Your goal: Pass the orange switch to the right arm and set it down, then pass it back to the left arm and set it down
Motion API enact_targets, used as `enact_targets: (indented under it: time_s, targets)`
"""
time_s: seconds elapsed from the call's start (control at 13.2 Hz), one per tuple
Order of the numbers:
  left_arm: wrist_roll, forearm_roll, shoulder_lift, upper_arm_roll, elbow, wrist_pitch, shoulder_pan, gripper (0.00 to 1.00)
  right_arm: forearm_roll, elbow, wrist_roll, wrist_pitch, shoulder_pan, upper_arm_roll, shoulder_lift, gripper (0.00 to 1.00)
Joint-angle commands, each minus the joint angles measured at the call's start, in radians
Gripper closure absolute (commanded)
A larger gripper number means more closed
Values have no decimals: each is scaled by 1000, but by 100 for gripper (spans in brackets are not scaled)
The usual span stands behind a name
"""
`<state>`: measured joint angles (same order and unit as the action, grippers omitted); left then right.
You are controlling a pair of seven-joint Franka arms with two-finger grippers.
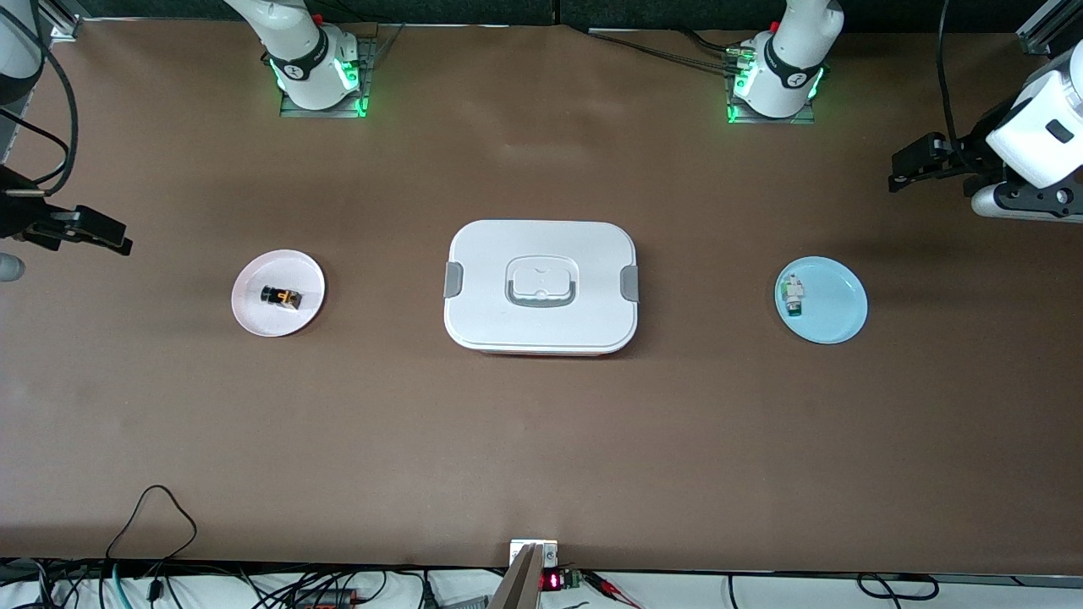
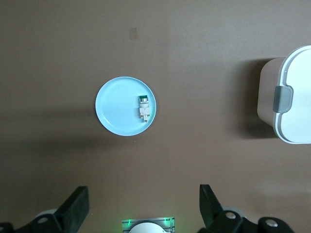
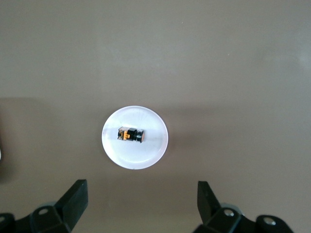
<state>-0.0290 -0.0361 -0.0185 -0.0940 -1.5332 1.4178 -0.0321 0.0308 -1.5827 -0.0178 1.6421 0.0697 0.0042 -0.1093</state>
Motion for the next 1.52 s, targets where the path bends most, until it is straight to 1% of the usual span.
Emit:
enact_targets:
  time_s: [0.0, 0.08, 0.3, 0.46, 0.68, 0.84, 1.44]
  targets:
    - [-9, -4, -8, -13, 25, -13, 3, 0, -5, -17, 1, -51, 1, 3, 49, 0]
    - [-12, -4, -8, -18, 25, -13, 3, 0, -5, -37, 1, -50, -1, 3, 66, 0]
    - [-12, -1, -8, -24, 25, -13, 0, 0, -3, -150, 5, 0, -22, 7, 141, 0]
    - [-11, 1, -9, -24, 25, -11, 0, 0, 1, -184, 12, 1, -42, 7, 169, 0]
    - [-11, 1, -9, -26, 25, -11, 0, 0, -5, -157, 1, -4, -38, 3, 149, 0]
    - [-8, -1, -9, -24, 25, -11, 0, 0, -9, -111, -1, -4, -36, -1, 135, 0]
    - [-3, 1, -9, -24, 25, -11, 0, 0, 1, -108, -2, -4, -50, 5, 115, 0]
